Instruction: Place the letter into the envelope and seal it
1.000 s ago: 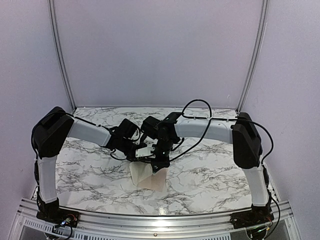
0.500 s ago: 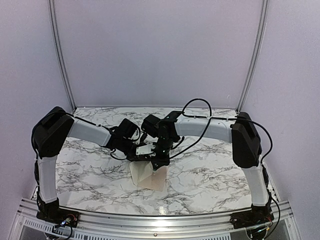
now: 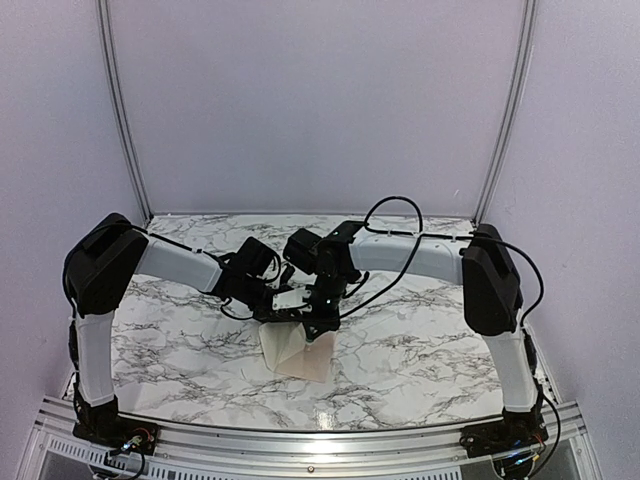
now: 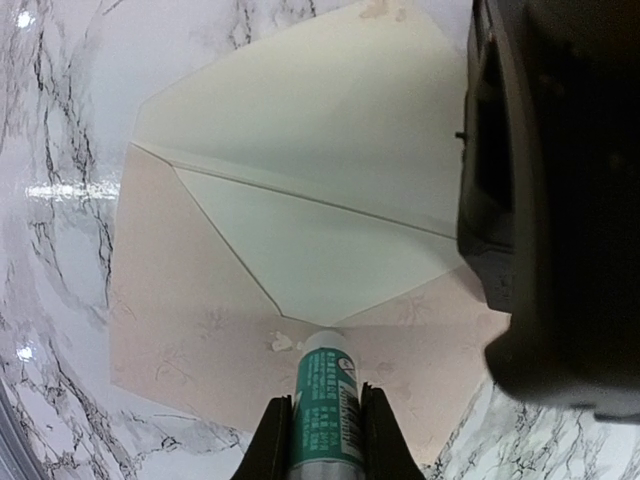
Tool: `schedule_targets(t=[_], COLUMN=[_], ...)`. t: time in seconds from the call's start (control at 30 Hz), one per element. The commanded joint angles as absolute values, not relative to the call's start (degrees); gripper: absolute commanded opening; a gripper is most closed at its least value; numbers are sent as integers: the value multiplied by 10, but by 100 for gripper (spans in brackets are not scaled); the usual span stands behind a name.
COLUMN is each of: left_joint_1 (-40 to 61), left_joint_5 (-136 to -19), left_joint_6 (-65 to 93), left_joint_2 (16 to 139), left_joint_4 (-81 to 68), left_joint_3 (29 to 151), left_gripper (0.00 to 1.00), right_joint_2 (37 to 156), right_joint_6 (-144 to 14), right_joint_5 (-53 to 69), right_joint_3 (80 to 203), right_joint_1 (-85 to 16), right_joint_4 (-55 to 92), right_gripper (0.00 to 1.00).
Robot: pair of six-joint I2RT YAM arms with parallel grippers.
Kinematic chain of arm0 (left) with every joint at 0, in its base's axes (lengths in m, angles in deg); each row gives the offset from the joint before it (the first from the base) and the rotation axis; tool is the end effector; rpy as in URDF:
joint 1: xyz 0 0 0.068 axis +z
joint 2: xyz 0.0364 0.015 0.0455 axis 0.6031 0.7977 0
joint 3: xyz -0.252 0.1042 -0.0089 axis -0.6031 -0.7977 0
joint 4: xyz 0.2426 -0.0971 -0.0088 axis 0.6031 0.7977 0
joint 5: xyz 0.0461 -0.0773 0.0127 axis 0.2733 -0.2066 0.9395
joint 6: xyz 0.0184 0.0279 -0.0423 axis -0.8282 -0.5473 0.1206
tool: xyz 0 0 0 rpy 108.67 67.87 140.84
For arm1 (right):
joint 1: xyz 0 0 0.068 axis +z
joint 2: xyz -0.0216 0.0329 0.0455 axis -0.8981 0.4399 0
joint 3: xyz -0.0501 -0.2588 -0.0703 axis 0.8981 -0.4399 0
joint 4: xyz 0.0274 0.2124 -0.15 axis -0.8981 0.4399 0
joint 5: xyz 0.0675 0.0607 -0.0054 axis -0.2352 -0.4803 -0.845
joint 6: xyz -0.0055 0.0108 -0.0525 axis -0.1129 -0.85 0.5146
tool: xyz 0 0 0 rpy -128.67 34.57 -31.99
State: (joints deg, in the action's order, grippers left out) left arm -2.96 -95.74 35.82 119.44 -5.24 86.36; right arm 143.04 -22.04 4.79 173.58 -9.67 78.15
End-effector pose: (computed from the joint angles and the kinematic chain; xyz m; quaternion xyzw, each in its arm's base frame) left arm 0.3110 -0.2819 0.1241 0.1329 0.9026 -0.3799 0.1527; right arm 0.2582 0.3699 0.1892 -0.7104 0.6918 0.1081 0.0713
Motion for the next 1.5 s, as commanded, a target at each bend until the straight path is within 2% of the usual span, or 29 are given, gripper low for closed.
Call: schedule_targets(t=[0.0,1.03,1.47], left_joint_1=[-26,-22,-22], left_joint_5=[-944,-935,-930], left_joint_6=[349,345,327], left_joint_2=[1218,1221,1221], left_joint_4=[-17,-15,-16], left_joint_3=[869,869,875], left_gripper=[0,0,0], right_joint_2=[1458,1417,1345], right_joint_6=[-209,-199,-235], right_joint_5=[11,-24,29], right_joint_3=[1729,1729,1752], right_joint_1=[-87,-81,-105], right_joint_4=[829,846,795], right_gripper=[0,0,0])
